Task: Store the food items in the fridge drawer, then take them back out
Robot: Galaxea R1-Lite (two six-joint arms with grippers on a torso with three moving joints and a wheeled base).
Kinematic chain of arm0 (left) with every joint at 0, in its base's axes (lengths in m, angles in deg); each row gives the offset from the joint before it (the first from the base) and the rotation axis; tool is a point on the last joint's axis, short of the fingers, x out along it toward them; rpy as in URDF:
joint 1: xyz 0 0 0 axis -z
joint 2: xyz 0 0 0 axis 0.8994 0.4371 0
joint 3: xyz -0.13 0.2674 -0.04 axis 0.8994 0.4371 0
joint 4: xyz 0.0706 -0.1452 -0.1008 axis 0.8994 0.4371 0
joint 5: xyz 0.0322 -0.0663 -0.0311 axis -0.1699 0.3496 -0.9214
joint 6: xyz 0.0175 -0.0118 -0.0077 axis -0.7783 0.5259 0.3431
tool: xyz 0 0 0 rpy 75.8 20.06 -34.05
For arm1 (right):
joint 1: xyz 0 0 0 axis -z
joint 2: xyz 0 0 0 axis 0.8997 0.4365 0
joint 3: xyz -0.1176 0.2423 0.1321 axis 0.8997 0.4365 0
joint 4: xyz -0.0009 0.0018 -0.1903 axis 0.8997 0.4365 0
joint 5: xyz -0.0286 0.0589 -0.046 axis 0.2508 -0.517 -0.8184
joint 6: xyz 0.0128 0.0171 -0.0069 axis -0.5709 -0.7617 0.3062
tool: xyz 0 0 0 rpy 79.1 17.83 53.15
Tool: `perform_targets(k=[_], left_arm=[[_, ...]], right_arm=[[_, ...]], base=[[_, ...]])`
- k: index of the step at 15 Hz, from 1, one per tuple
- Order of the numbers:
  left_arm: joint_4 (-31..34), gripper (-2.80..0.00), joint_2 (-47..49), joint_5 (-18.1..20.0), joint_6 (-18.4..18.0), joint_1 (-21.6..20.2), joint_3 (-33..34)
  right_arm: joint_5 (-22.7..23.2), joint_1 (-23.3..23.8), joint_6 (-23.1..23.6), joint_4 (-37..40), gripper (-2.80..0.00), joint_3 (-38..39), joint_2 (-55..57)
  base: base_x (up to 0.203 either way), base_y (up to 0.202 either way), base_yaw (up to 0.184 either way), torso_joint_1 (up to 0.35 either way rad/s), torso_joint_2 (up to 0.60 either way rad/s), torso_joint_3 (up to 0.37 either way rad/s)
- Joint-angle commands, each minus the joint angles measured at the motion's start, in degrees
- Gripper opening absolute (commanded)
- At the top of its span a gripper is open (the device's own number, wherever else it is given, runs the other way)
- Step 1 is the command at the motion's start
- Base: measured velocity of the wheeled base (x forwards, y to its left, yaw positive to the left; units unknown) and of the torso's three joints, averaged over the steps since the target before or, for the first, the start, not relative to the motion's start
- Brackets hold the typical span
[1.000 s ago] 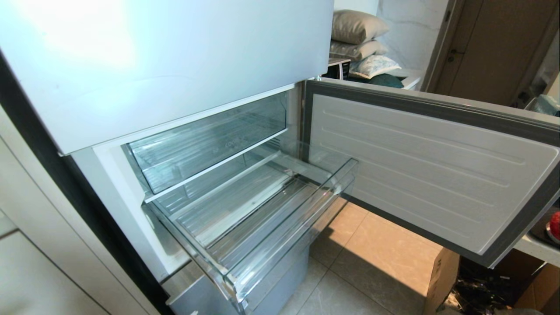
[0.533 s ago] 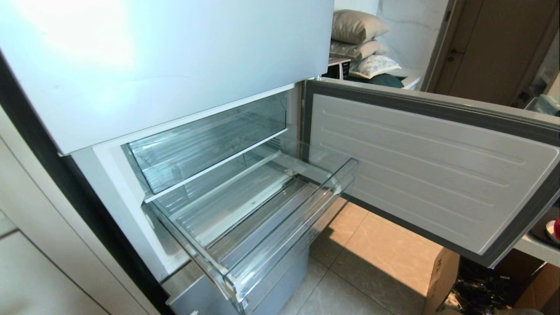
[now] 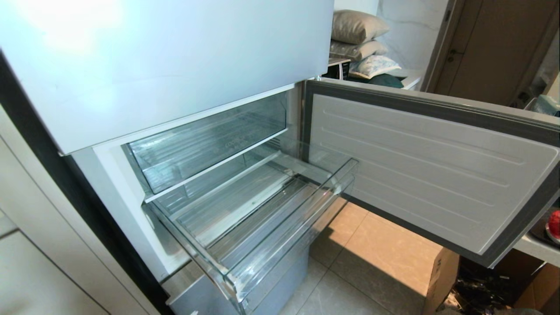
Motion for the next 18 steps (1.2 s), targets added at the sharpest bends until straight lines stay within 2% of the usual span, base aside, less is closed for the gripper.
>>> perform_targets(k=[1, 3, 6, 8, 10, 13, 14, 16, 18], left_arm=[[0.05, -2.8, -0.01, -0.02, 0.0, -0.03, 0.01], [0.05, -2.8, -0.01, -0.02, 0.0, -0.03, 0.05], [0.05, -2.8, -0.01, -0.02, 0.0, 0.06, 0.01], [0.05, -2.8, -0.01, -0.02, 0.0, -0.02, 0.02], [0.05, -2.8, -0.01, -0.02, 0.0, -0.03, 0.01], [0.05, -2.8, -0.01, -0.02, 0.08, -0.03, 0.01], [0.05, -2.8, -0.01, -0.02, 0.08, -0.03, 0.01], [0.05, -2.8, -0.01, -0.02, 0.08, -0.03, 0.01], [0.05, -2.8, -0.01, -0.02, 0.09, -0.03, 0.01]], right_arm=[[1.67, -3.96, 0.37, 1.24, -2.8, 8.52, -18.38], [3.28, -16.45, 0.5, 4.74, -2.8, 16.67, -29.7], [2.6, -40.41, -1.05, 8.85, -2.8, 27.3, -48.09], [1.86, -49.43, -1.44, 12.78, -2.8, 32.23, -61.18], [0.55, -53.9, -0.87, 20.07, -2.8, 35.38, -73.3], [-3.35, -54.55, 1.05, 37.71, -2.8, 36.58, -86.61], [-4.0, -54.7, 1.77, 40.56, -2.8, 36.85, -88.78], [-5.54, -55.06, 4.79, 39.87, -2.8, 37.56, -96.88], [-7.51, -55.33, 7.81, 39.98, -2.8, 38.55, -99.01]], base=[[0.0, 0.0, 0.0, 0.0, 0.0, 0.0], [0.0, 0.0, 0.0, 0.0, 0.0, 0.0], [0.0, 0.0, 0.0, 0.0, 0.0, 0.0], [0.0, 0.0, 0.0, 0.0, 0.0, 0.0], [0.0, 0.0, 0.0, 0.0, 0.0, 0.0], [0.0, 0.0, 0.0, 0.0, 0.0, 0.0], [0.0, 0.0, 0.0, 0.0, 0.0, 0.0], [0.0, 0.0, 0.0, 0.0, 0.0, 0.0], [0.0, 0.0, 0.0, 0.0, 0.0, 0.0]])
